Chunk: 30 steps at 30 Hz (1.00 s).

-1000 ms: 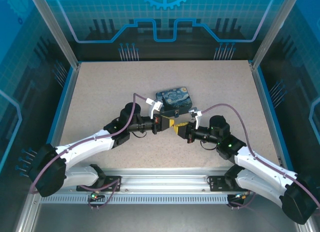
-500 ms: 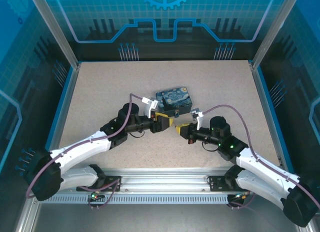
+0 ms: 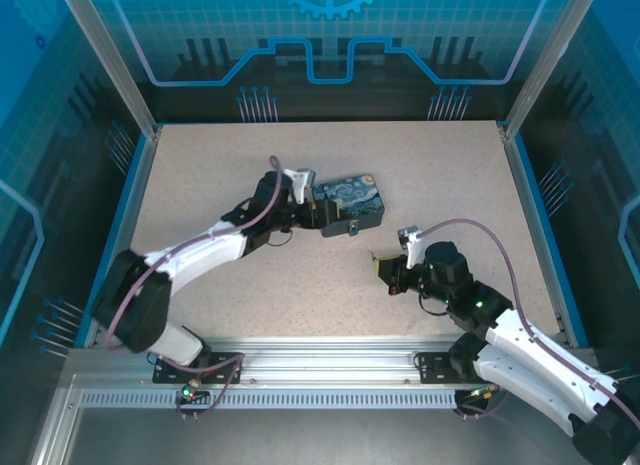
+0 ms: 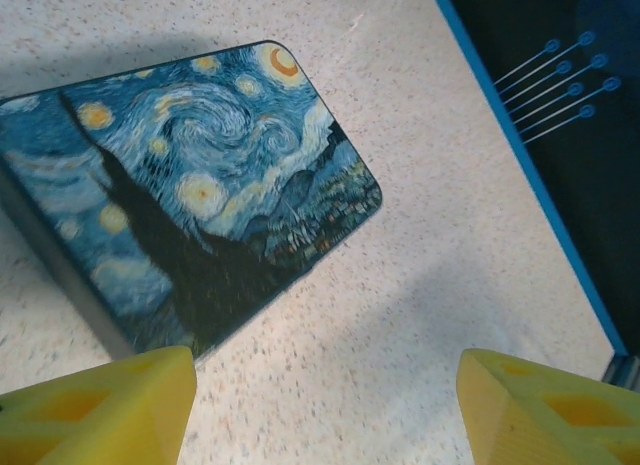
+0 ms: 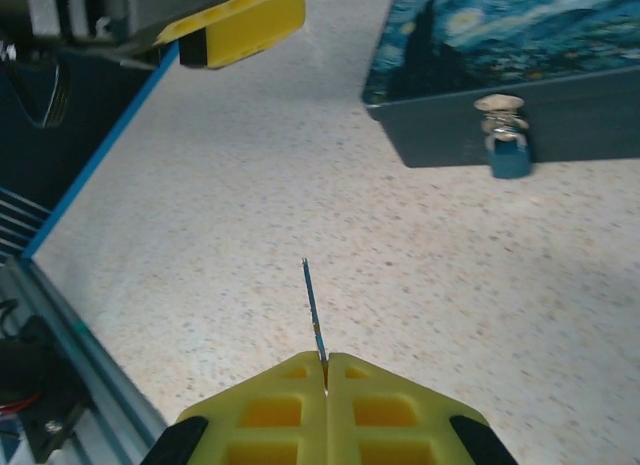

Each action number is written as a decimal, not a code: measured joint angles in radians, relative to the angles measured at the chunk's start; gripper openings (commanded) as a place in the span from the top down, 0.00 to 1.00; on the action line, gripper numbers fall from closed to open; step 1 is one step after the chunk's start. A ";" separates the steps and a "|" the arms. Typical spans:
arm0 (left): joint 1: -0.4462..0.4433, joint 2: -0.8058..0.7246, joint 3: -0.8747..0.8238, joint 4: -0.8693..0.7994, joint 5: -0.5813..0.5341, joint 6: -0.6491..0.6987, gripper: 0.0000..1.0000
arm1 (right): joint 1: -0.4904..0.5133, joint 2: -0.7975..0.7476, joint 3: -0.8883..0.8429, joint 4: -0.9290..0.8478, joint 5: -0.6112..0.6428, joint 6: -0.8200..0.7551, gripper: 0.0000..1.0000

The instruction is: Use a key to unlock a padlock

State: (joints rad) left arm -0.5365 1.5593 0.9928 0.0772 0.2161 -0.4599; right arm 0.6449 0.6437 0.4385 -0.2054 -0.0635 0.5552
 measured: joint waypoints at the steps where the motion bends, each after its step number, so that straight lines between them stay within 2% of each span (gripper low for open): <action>1: -0.002 0.053 0.050 -0.018 0.002 0.008 0.30 | 0.000 -0.013 0.001 -0.023 0.018 -0.002 1.00; 7: -0.035 0.282 0.305 -0.128 0.004 0.072 0.30 | 0.000 -0.105 0.002 -0.144 0.116 -0.002 1.00; 13: -0.107 0.435 0.519 -0.223 0.008 0.122 0.29 | 0.000 -0.175 0.002 -0.240 0.185 -0.002 1.00; 17: -0.121 0.522 0.632 -0.278 0.013 0.139 0.29 | 0.000 -0.185 0.002 -0.287 0.211 -0.003 1.00; 22: -0.121 0.596 0.717 -0.346 0.013 0.156 0.29 | 0.000 -0.186 0.003 -0.323 0.225 -0.006 1.00; 30: -0.134 0.602 0.738 -0.388 0.017 0.192 0.31 | 0.000 -0.185 0.008 -0.334 0.240 -0.010 1.00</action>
State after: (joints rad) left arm -0.6701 2.1612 1.7306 -0.3103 0.2333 -0.2680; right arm 0.6449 0.4583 0.4469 -0.5396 0.1764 0.5449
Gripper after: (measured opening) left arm 0.694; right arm 0.050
